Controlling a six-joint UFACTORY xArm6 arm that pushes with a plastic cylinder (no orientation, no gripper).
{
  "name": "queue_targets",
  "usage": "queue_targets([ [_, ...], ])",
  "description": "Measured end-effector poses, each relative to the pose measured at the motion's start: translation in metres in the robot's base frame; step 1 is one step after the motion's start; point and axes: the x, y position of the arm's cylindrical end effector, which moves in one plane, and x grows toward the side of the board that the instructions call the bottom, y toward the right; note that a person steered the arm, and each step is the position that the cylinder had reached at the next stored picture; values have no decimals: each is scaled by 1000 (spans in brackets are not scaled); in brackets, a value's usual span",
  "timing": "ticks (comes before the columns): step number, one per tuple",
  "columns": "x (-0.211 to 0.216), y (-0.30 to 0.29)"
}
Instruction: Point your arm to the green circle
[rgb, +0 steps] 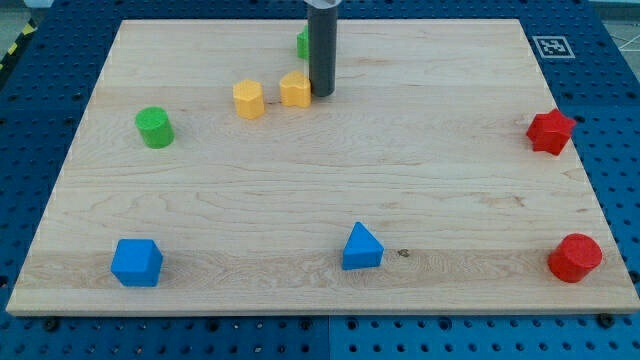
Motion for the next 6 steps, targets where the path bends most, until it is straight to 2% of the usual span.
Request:
queue_targets([
  [2, 0, -40],
  [3, -12, -30],
  [4, -41, -55],
  [5, -50, -123],
  [6, -42, -203],
])
